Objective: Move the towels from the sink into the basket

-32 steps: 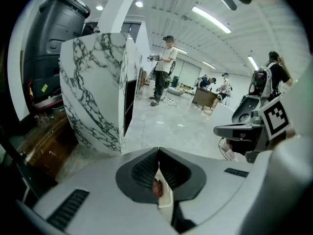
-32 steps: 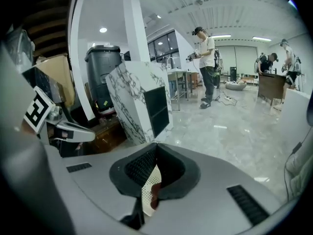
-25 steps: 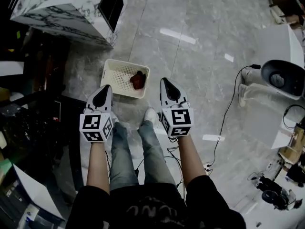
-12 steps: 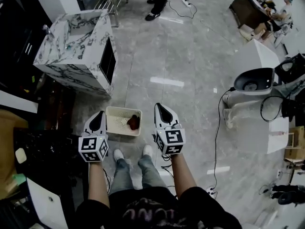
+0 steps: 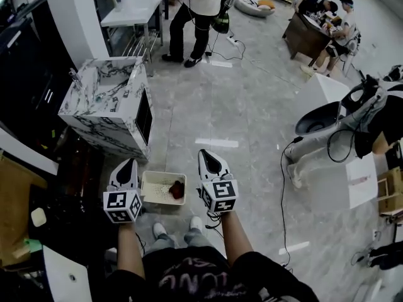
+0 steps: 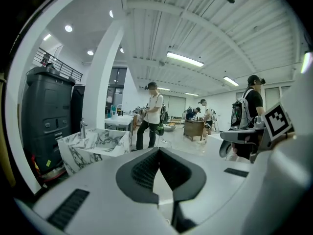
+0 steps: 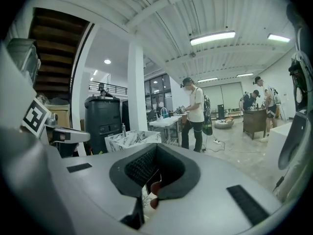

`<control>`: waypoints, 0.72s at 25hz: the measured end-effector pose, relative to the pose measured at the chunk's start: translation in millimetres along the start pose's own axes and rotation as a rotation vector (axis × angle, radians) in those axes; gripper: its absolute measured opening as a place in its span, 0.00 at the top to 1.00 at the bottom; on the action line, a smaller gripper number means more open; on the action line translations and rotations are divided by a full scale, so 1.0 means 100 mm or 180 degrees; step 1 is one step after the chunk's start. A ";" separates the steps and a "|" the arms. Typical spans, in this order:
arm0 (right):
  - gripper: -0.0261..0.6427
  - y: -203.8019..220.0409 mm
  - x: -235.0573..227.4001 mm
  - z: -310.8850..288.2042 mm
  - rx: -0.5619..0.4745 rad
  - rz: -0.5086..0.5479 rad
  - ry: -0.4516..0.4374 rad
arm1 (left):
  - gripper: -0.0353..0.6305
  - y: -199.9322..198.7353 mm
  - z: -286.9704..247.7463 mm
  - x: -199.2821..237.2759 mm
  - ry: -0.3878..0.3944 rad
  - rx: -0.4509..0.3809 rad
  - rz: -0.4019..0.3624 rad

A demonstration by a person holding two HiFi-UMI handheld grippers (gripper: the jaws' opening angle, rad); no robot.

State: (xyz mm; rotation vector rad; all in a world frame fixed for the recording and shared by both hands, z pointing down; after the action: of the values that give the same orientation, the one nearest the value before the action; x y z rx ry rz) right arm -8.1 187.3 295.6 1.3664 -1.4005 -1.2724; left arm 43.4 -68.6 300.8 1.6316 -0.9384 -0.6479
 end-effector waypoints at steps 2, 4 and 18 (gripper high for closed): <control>0.94 -0.09 0.02 0.08 -0.0062 0.0044 0.0018 | 0.93 -0.11 0.07 -0.01 0.0013 -0.0071 -0.0018; 0.94 -0.18 0.05 0.17 -0.0122 0.0073 0.0031 | 0.93 -0.20 0.14 -0.03 0.0024 -0.0137 -0.0029; 0.94 -0.50 0.19 0.41 -0.0391 0.0217 0.0011 | 0.93 -0.61 0.45 -0.06 0.0058 -0.0480 -0.0213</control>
State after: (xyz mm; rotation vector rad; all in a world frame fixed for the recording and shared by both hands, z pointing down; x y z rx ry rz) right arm -40.0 178.2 236.8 1.2277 -1.3329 -1.2889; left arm 19.3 -82.0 230.3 1.5372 -0.8050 -0.7311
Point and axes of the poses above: the fingertips, and each gripper's own axes: z backward along the fingers, x to its left, y out of its underside, the point moved 6 cm from there along z, backward along the fingers, and after that the axes turned 2 degrees about -x, right-handed, at the moved point
